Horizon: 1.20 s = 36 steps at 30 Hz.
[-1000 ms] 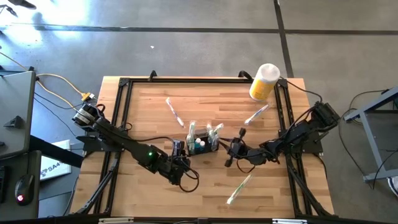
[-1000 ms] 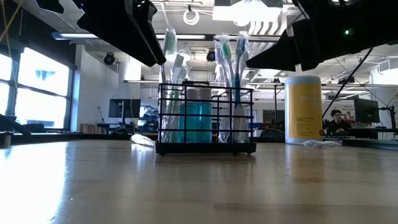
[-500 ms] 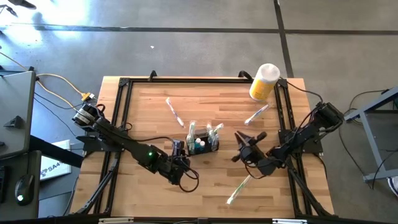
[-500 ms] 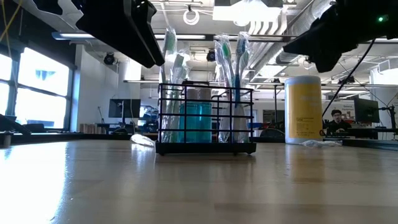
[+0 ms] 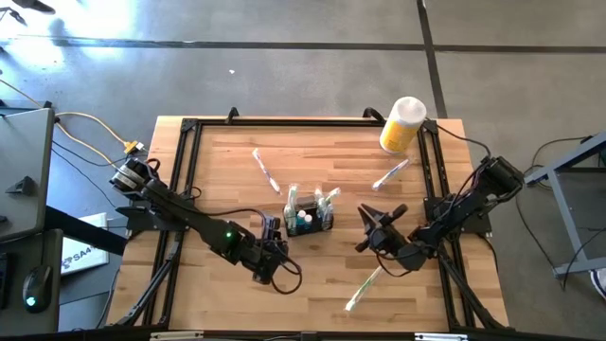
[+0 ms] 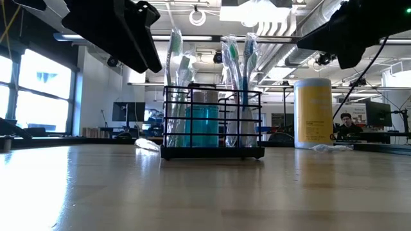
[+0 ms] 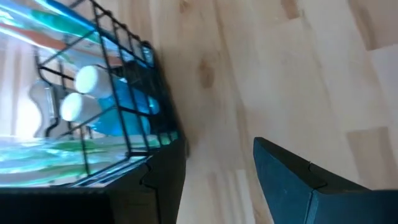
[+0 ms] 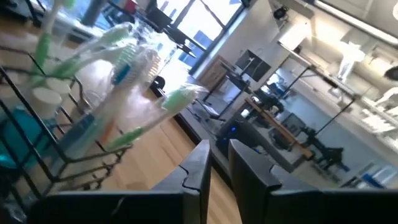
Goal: Pick & Place toothbrushing station
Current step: Put the blue toothbrush into the black mesh organizer
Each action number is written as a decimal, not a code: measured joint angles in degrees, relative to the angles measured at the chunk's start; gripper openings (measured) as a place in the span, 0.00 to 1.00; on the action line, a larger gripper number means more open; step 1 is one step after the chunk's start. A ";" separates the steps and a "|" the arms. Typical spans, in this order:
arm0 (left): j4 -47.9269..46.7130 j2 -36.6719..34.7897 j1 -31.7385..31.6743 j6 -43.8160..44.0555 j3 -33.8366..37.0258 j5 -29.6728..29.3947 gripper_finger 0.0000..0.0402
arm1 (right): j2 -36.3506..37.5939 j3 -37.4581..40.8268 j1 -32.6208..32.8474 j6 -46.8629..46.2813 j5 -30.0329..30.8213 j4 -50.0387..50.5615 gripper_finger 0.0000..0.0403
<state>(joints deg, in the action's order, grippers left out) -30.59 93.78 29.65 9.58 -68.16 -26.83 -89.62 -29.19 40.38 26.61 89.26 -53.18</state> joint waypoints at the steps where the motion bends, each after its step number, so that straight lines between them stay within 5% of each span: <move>1: 0.03 0.00 0.00 -0.01 0.00 0.66 0.45 | 0.00 0.00 0.20 1.52 0.71 -0.46 0.12; 8: 0.60 -0.72 0.08 0.28 0.00 1.88 0.45 | 6.06 -0.02 1.50 7.98 0.84 -5.44 0.12; 15: 0.45 -1.40 0.00 0.79 0.02 2.12 0.45 | 21.44 0.00 -0.05 8.04 0.30 -4.05 0.12; 19: 0.57 -1.38 0.00 0.79 0.04 2.07 0.45 | 27.48 0.00 -2.12 9.22 -8.87 -0.64 0.12; 23: 0.52 -1.38 0.00 0.79 0.04 2.07 0.45 | 30.09 0.00 -4.45 2.86 -23.38 15.13 0.12; 27: 0.47 -1.38 0.00 1.18 0.04 2.07 0.45 | 30.42 0.00 -9.26 -13.02 -34.39 36.53 0.12; 34: 0.46 -1.38 0.00 1.22 0.04 2.21 0.45 | 32.26 0.00 -19.83 -23.02 -33.97 60.31 0.12; 36: 0.48 -1.38 0.00 1.22 0.04 2.23 0.45 | 33.61 -0.02 -24.23 -26.06 -39.36 65.94 0.12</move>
<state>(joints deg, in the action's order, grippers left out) -30.11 92.40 29.65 10.81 -68.12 -24.60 -56.02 -29.21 16.15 0.55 49.90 12.76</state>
